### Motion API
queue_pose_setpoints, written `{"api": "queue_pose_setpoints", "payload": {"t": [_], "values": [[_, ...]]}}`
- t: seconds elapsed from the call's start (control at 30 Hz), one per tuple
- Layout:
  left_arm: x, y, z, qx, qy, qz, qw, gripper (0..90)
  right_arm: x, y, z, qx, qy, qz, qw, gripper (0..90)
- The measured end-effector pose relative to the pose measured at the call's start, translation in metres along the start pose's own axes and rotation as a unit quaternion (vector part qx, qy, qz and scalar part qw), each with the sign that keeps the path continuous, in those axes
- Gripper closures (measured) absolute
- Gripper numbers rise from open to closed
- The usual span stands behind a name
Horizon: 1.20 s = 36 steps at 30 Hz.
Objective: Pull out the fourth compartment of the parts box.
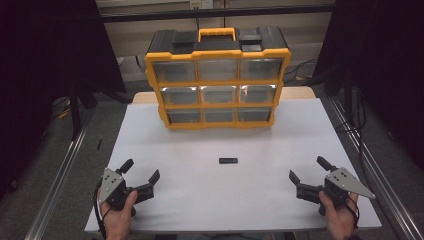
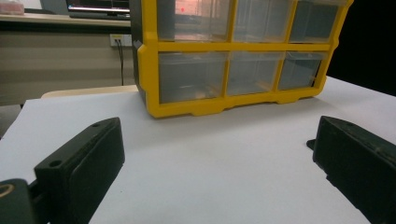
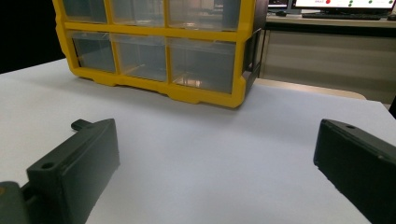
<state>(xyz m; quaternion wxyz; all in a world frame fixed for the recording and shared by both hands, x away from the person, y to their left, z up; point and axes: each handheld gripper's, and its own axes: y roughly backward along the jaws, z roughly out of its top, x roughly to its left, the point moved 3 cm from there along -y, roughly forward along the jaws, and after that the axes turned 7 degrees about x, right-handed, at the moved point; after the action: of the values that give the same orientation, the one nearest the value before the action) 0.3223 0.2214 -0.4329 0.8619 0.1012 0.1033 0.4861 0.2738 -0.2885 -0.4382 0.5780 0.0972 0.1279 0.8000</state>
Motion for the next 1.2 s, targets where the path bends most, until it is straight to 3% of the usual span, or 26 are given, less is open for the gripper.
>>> {"api": "queue_pose_setpoints", "payload": {"t": [0.4, 0.47, 0.8, 1.2], "values": [[0.002, -0.002, -0.001, 0.015, 0.004, 0.0, 0.9999, 2.2, 0.002, 0.0, 0.0, -0.002, 0.0, 0.005, 1.0, 0.2], [0.001, -0.003, 0.0, 0.006, 0.014, 0.0, 0.9999, 2.2, 0.002, 0.0, -0.001, -0.001, 0.001, 0.005, 1.0, 0.2], [-0.002, -0.009, 0.007, -0.007, 0.013, -0.013, 0.9998, 2.2, 0.003, -0.001, -0.002, 0.003, -0.003, 0.008, 1.0, 0.3], [-0.012, -0.015, 0.016, -0.008, -0.013, -0.032, 0.9994, 2.2, 0.005, 0.0, -0.001, 0.003, -0.006, 0.018, 0.9998, 0.0]]}}
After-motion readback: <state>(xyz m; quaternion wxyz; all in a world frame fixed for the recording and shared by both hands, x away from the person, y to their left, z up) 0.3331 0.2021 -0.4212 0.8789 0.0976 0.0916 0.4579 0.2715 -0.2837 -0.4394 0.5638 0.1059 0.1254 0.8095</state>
